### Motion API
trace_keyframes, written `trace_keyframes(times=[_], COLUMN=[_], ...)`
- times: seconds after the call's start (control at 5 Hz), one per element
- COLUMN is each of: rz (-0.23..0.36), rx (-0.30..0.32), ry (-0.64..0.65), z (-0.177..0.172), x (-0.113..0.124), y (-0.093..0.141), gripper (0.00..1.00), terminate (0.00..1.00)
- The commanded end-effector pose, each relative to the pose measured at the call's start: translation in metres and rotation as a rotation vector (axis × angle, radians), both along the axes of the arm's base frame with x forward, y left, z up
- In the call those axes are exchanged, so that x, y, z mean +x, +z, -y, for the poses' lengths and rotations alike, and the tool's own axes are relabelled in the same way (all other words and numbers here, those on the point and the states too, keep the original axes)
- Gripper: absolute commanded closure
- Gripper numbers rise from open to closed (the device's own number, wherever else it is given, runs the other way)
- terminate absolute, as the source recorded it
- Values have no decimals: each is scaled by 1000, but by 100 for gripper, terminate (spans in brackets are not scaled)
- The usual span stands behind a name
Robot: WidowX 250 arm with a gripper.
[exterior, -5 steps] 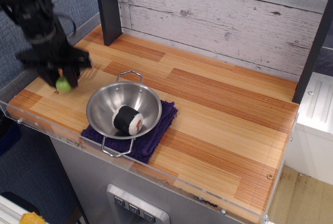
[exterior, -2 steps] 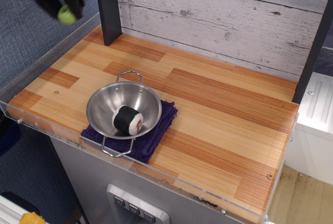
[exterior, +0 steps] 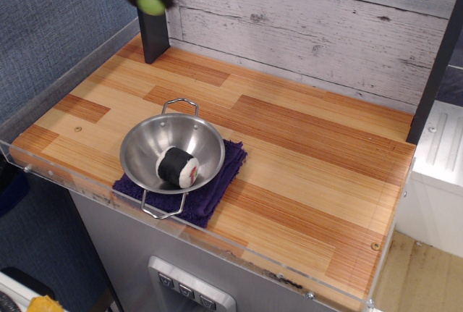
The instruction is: Move the spatula to the counter on the right of the blue towel.
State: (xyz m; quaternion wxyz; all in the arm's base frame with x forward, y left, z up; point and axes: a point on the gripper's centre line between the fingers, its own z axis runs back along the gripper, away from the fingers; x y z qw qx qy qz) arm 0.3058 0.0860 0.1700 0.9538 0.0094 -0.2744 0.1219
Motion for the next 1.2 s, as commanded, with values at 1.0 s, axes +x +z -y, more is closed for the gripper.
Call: trace_keyframes(times=[1.0], rz=[-113], rx=[-16], ry=[-327], z=[146], x=[-16], y=[-92], gripper=[100], terminate=[0])
